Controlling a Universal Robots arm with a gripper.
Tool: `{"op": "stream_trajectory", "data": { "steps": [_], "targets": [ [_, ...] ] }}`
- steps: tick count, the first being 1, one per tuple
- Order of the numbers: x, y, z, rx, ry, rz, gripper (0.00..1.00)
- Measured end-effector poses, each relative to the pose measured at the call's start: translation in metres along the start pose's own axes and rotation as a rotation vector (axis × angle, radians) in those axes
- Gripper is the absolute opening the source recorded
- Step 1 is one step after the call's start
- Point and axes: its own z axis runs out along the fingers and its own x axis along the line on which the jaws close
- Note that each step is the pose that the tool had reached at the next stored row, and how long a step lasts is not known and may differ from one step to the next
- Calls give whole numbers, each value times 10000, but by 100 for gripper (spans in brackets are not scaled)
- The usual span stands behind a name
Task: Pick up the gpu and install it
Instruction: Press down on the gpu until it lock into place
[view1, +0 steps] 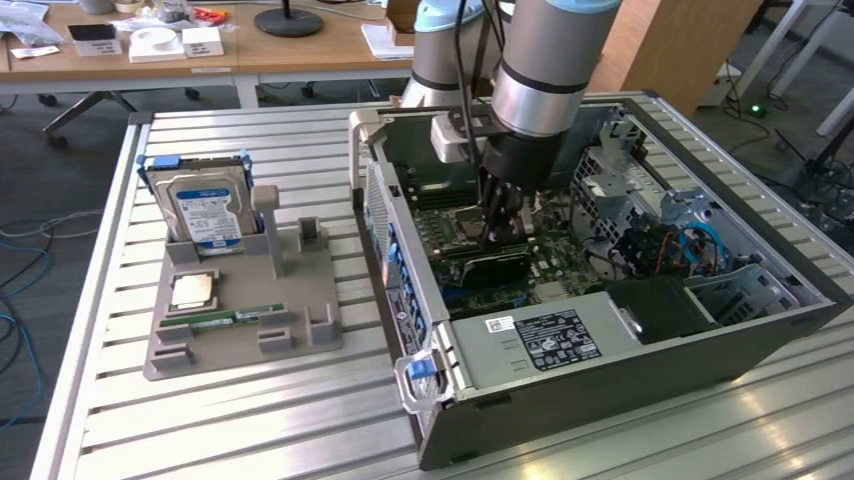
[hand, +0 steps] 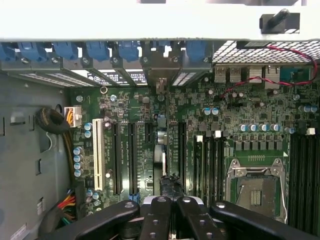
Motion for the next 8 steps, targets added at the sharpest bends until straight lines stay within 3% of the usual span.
{"op": "stream_trajectory", "data": {
  "steps": [8],
  "targets": [
    [-2,4,41,0,1,2,11]
  ]
}}
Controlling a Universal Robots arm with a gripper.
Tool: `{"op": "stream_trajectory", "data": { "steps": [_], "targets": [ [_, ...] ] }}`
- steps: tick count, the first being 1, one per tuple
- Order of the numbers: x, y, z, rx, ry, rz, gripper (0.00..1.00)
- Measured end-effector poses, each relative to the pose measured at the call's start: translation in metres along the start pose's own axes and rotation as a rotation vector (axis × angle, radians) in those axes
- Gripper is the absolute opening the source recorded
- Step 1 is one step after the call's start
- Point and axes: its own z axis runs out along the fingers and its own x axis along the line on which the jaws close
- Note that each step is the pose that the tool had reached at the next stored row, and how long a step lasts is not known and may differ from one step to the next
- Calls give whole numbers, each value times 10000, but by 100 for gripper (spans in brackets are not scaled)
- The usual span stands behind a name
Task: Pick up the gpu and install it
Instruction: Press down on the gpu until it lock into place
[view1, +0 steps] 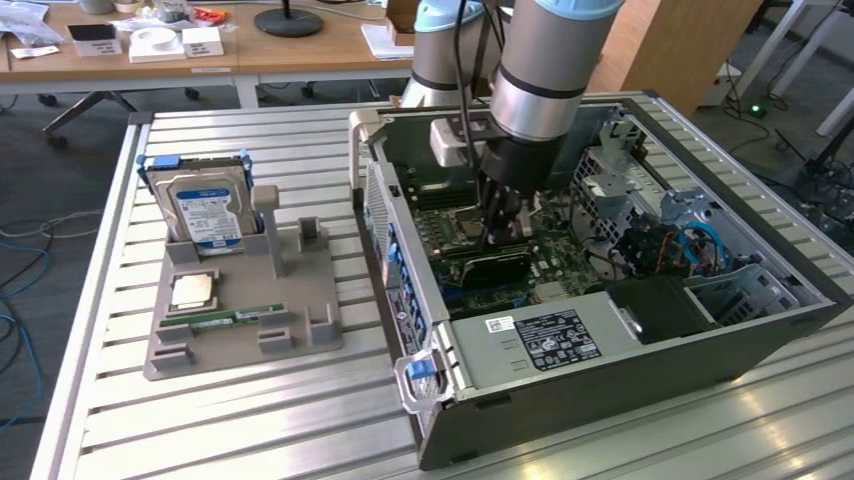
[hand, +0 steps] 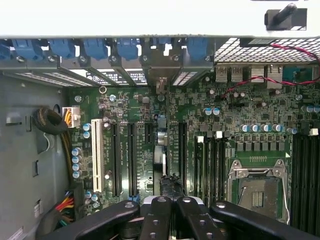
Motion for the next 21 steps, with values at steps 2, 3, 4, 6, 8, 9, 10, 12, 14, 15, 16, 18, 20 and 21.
{"op": "stream_trajectory", "data": {
  "steps": [2,3,4,6,8,9,10,12,14,15,16,18,20,21],
  "targets": [
    [-3,1,6,0,2,-2,11],
    [-3,1,7,-1,4,-3,11],
    [-3,1,13,0,0,-4,11],
    [-3,3,32,0,1,-2,11],
    [-4,3,46,0,1,-3,11],
    [-5,3,48,-1,2,-2,11],
    [-5,3,48,-1,3,-2,11],
    [-5,3,48,-1,3,-3,11],
    [-12,4,51,0,0,-1,11],
    [-15,4,52,0,-1,-1,11],
    [-15,4,53,0,0,-2,11],
    [-16,4,60,0,1,-2,11],
    [-15,4,72,0,1,-3,11],
    [-15,4,81,-1,1,-2,11]
  ]
}}
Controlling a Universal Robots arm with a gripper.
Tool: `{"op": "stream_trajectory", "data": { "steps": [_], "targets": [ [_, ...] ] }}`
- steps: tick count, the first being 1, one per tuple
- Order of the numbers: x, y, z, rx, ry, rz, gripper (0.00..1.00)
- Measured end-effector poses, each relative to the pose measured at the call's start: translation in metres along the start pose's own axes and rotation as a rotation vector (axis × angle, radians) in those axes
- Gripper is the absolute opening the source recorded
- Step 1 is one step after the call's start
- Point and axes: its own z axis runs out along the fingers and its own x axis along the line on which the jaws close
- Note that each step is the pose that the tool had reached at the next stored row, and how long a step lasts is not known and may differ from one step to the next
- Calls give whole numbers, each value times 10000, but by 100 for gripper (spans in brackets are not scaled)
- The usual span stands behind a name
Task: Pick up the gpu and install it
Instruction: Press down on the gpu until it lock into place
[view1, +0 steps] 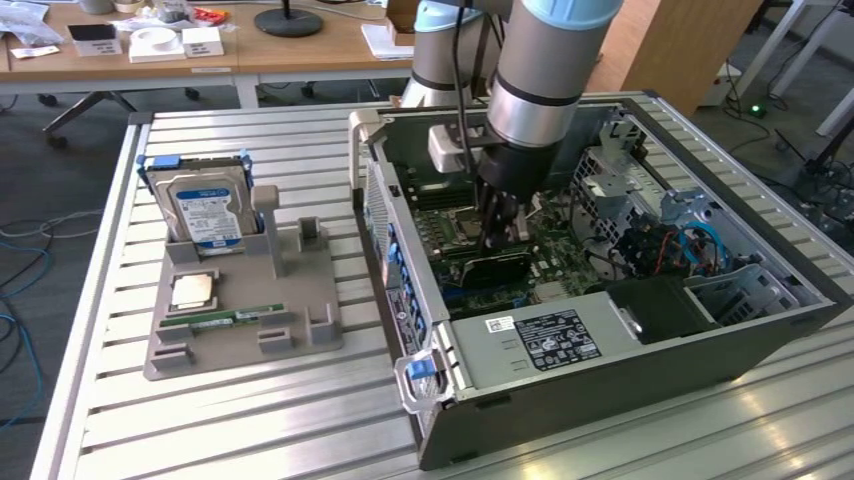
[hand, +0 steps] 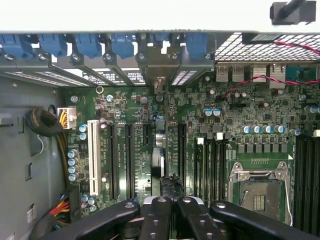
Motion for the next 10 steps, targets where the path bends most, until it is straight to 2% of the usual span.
{"op": "stream_trajectory", "data": {
  "steps": [10],
  "targets": [
    [1,0,41,0,0,0,11]
  ]
}}
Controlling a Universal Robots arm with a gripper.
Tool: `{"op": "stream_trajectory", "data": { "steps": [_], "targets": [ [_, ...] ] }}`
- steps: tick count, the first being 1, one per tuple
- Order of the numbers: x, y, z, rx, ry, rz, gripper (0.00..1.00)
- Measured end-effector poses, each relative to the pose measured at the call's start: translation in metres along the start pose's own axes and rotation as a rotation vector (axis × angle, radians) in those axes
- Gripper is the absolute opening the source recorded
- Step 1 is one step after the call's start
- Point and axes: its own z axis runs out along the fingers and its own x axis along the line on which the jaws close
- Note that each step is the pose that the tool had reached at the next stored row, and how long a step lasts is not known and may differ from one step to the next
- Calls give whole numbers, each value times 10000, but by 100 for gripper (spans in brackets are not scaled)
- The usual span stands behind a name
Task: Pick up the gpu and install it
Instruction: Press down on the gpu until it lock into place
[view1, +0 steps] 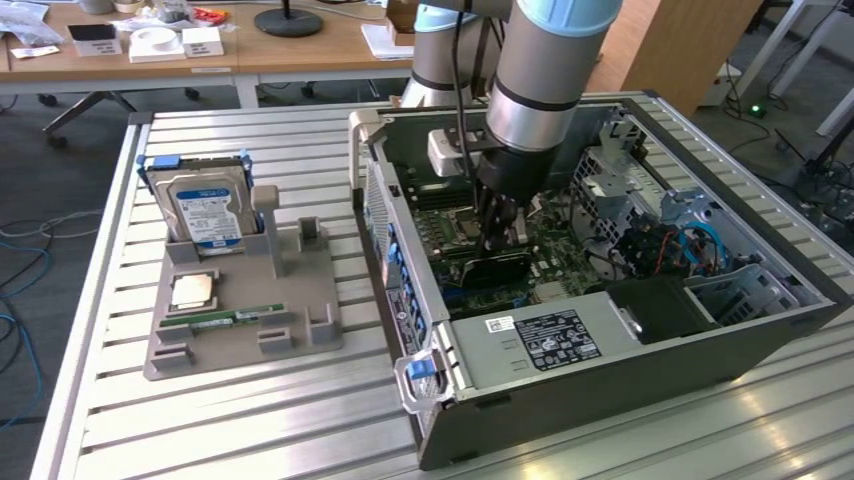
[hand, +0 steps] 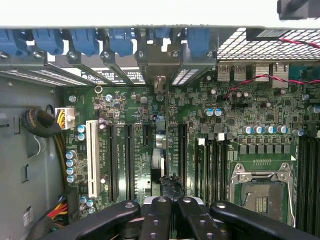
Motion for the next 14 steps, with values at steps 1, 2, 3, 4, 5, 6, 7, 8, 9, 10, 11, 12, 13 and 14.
{"op": "stream_trajectory", "data": {
  "steps": [1,2,3,4,5,6,7,8,9,10,11,12,13,14],
  "targets": [
    [0,0,0,0,1,0,11],
    [0,0,0,0,1,0,11],
    [0,0,0,-1,1,-1,11],
    [0,0,1,0,1,0,11],
    [0,0,6,1,-2,0,11],
    [0,0,9,-1,3,0,11],
    [1,0,11,-2,5,-1,11],
    [1,0,11,-2,5,-1,11],
    [1,0,12,-2,5,-1,11],
    [1,1,13,-1,2,0,11],
    [0,0,13,-1,1,0,11],
    [1,0,14,0,1,0,11],
    [1,0,16,-1,3,0,11],
    [1,0,20,-2,5,0,11]
  ]
}}
